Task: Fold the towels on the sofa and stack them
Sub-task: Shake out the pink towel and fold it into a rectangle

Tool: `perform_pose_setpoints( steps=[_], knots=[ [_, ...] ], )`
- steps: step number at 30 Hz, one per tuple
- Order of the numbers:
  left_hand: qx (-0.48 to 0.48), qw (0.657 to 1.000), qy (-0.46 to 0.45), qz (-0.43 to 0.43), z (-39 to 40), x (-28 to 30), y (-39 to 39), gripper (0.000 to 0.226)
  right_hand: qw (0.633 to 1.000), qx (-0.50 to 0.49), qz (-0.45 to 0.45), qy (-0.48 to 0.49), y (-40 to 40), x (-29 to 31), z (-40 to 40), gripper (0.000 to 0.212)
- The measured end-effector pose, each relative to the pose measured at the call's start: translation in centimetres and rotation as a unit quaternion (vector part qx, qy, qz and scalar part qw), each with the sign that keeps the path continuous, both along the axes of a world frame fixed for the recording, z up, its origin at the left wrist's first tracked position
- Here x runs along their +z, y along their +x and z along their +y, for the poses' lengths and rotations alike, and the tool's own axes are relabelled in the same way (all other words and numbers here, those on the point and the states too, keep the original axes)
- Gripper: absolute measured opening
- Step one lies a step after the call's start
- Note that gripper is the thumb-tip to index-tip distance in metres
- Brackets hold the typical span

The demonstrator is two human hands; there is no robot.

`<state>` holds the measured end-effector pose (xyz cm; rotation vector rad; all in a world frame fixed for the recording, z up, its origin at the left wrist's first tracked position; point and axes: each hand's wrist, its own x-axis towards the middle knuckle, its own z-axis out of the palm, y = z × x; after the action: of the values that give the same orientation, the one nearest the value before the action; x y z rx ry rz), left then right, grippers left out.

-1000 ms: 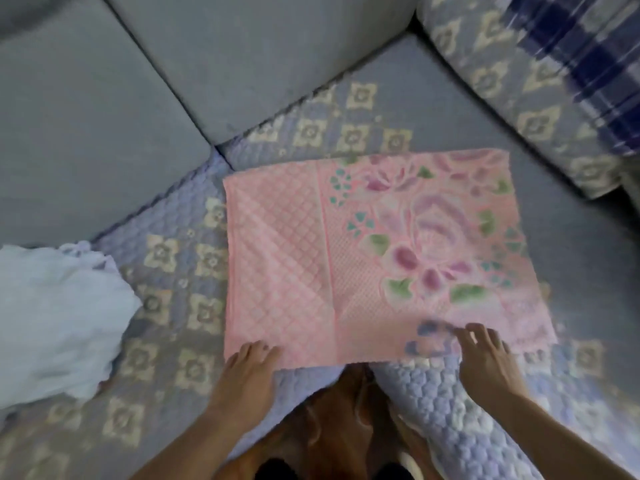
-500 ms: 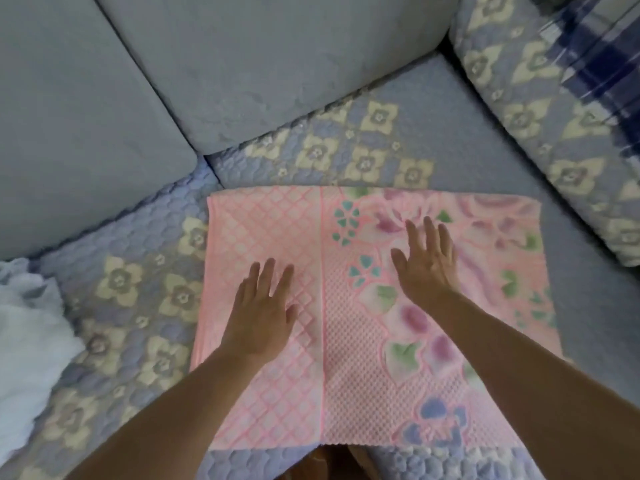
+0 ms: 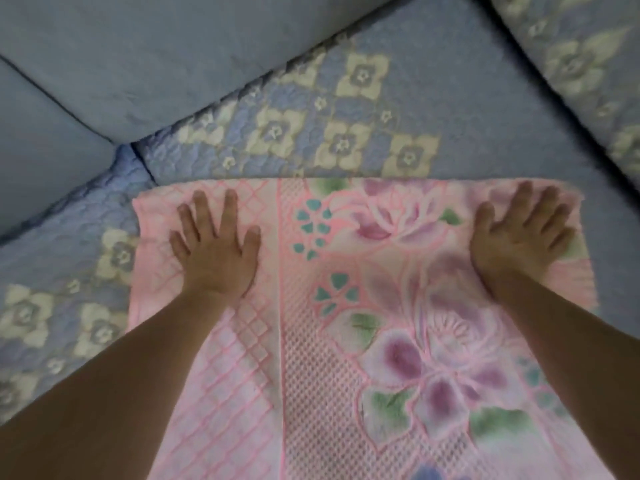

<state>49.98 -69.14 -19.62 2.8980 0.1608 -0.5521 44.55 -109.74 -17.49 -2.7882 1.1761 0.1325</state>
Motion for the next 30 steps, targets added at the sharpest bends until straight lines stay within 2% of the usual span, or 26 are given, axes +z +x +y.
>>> perform_pose_setpoints(
  steps=[2,4,6,8,10,11,13,15,18,20,21,24,26,28,30],
  knots=[
    [-0.022,0.999,-0.022,0.029,0.7,2.0,0.7,0.069,0.999,-0.028,-0.034,0.030,0.9,2.2,2.0,0.076],
    [-0.034,0.999,-0.005,0.005,2.0,3.6,-0.3,0.065,0.989,0.053,-0.118,0.077,1.5,4.8,7.4,0.070],
    [0.015,1.000,0.010,-0.021,4.2,4.4,-3.1,0.061,0.937,0.149,-0.218,0.230,2.0,6.8,14.5,0.061],
    [0.065,0.998,0.020,0.009,6.5,4.6,-8.0,0.065,0.871,0.118,-0.241,0.411,1.6,8.3,20.3,0.056],
    [0.078,0.997,0.029,0.002,9.1,5.0,-12.9,0.068,0.828,0.076,-0.236,0.503,2.0,8.1,22.9,0.053],
    [0.076,0.996,0.034,0.000,10.3,5.4,-14.6,0.068,0.822,0.065,-0.223,0.521,2.5,7.8,23.5,0.052],
    [0.091,0.996,0.017,0.002,12.1,6.0,-16.9,0.065,0.820,0.046,-0.230,0.522,3.0,6.5,23.7,0.053],
    [0.131,0.989,-0.064,-0.030,12.7,5.5,-17.5,0.059,0.818,0.033,-0.247,0.518,2.8,6.6,23.4,0.058],
    [0.254,0.944,-0.211,0.013,13.7,5.4,-17.8,0.050,0.821,-0.014,-0.232,0.522,-2.3,5.7,23.9,0.063],
    [0.306,0.922,-0.231,0.057,14.5,6.6,-17.4,0.054,0.834,-0.021,-0.209,0.510,-8.9,6.6,25.3,0.068],
    [0.311,0.919,-0.229,0.083,15.2,6.8,-17.3,0.056,0.845,-0.022,-0.196,0.498,-12.5,6.9,26.1,0.068],
    [0.302,0.900,-0.268,0.165,16.4,8.0,-17.4,0.043,0.861,-0.062,-0.173,0.474,-21.9,8.2,27.7,0.064],
    [0.303,0.882,-0.295,0.206,17.1,8.7,-17.7,0.044,0.875,-0.064,-0.154,0.454,-26.7,8.6,28.6,0.064],
    [0.308,0.857,-0.338,0.237,16.7,10.2,-18.5,0.037,0.884,-0.069,-0.137,0.442,-29.6,8.8,29.6,0.058],
    [0.304,0.841,-0.376,0.243,15.7,11.6,-19.2,0.021,0.892,-0.103,-0.106,0.428,-29.5,9.4,30.3,0.040]
  ],
)
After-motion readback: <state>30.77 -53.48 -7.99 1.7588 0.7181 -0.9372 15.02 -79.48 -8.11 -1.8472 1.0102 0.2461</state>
